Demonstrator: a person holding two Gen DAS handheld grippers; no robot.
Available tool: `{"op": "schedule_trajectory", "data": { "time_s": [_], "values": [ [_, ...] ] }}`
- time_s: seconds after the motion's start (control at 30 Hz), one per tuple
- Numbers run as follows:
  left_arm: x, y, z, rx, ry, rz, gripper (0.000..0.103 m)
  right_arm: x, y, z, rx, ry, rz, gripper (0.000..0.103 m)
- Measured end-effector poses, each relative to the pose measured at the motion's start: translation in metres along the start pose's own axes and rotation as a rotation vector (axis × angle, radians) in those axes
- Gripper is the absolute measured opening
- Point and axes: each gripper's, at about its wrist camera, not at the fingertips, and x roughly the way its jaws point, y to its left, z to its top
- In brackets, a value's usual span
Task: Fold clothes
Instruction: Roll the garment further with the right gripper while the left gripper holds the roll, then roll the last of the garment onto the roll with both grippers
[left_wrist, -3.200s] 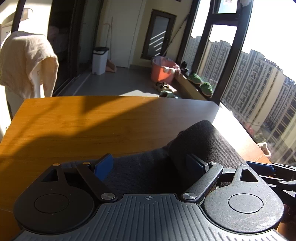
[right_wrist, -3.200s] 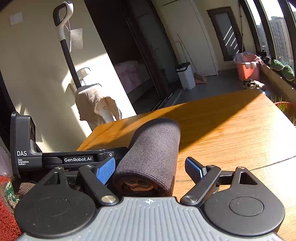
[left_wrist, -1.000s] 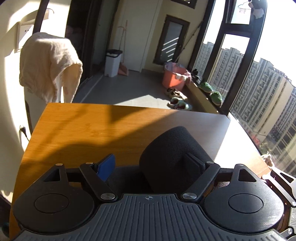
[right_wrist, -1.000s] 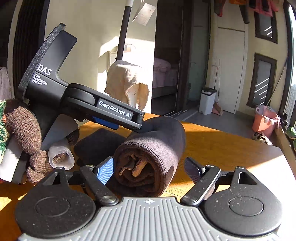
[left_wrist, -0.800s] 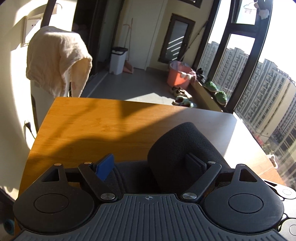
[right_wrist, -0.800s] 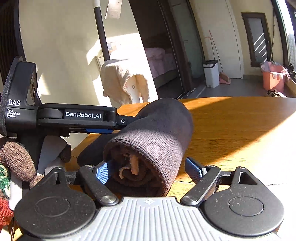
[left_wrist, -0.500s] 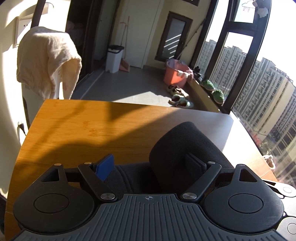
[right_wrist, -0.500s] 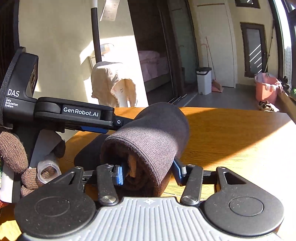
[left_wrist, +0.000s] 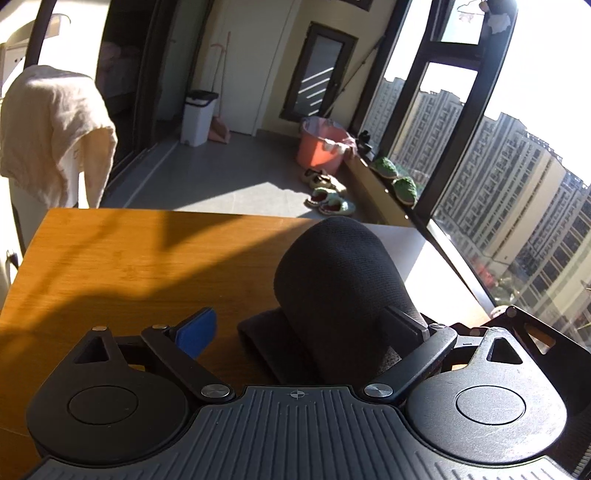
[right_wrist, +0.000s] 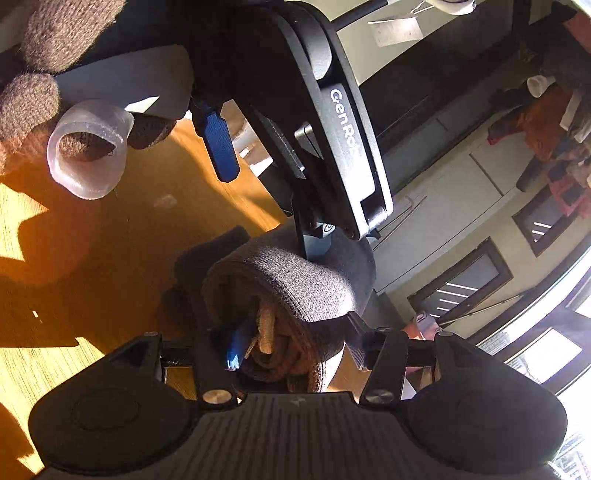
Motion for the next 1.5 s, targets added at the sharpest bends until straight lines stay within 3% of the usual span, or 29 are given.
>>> {"op": "schedule_trajectory", "data": {
  "time_s": [0.03, 0.1, 0.2, 0.3, 0.37, 0.47, 0.57, 0.67, 0.73, 0.8, 0.93, 1.07, 1.23, 1.3, 1.4, 1.5],
  "values": [
    [0.001, 0.002, -0.004, 0.011, -0.005, 0.028, 0.099, -0.001, -0.007, -0.001, 0.041, 0.002, 0.028, 0.068],
    [0.001, 0.008, -0.011, 0.021, -0.009, 0.071, 0.099, -0.007, -0.03, -0.007, 0.175, -0.007, 0.113, 0.088],
    [-0.001, 0.022, -0.021, 0.009, -0.001, 0.089, 0.099, -0.02, -0.073, -0.022, 0.437, -0.047, 0.298, 0.103],
    [-0.002, 0.027, -0.026, 0.0, -0.008, 0.088, 0.099, -0.033, -0.118, -0.05, 0.711, -0.142, 0.444, 0.103],
    [-0.001, 0.028, -0.026, 0.001, -0.014, 0.083, 0.1, -0.031, -0.137, -0.063, 0.875, -0.186, 0.435, 0.103],
    [0.004, 0.028, -0.023, -0.01, -0.019, 0.071, 0.1, 0.007, -0.144, -0.066, 0.991, -0.108, 0.367, 0.103],
    [0.007, 0.033, -0.022, -0.015, -0.026, 0.075, 0.1, 0.044, -0.116, -0.062, 0.968, 0.047, 0.35, 0.103],
    [0.002, 0.045, -0.02, -0.031, -0.043, 0.1, 0.095, 0.04, -0.099, -0.066, 1.028, 0.057, 0.37, 0.103],
    [-0.01, 0.06, -0.017, -0.147, -0.052, 0.042, 0.091, 0.03, -0.091, -0.064, 1.011, 0.045, 0.32, 0.103],
    [-0.019, 0.064, -0.015, -0.21, -0.075, -0.023, 0.092, 0.021, -0.091, -0.065, 0.976, 0.038, 0.288, 0.103],
    [-0.008, 0.039, -0.017, -0.114, -0.066, -0.012, 0.096, 0.016, -0.097, -0.065, 0.916, 0.04, 0.267, 0.103],
    [0.01, 0.037, -0.025, -0.137, -0.064, 0.003, 0.102, 0.009, -0.111, -0.071, 0.88, 0.021, 0.279, 0.103],
    [0.006, 0.038, -0.035, -0.104, -0.099, 0.06, 0.102, 0.024, -0.147, -0.07, 1.012, 0.003, 0.244, 0.103],
    [0.005, 0.039, -0.037, -0.108, -0.107, 0.065, 0.102, 0.045, -0.152, -0.062, 1.029, 0.046, 0.231, 0.103],
    [0.005, 0.039, -0.04, -0.11, -0.121, 0.077, 0.103, 0.09, -0.138, -0.049, 0.97, 0.181, 0.236, 0.103],
    [0.005, 0.041, -0.04, -0.108, -0.13, 0.091, 0.103, 0.096, -0.134, -0.046, 0.972, 0.193, 0.221, 0.103]
  ]
}}
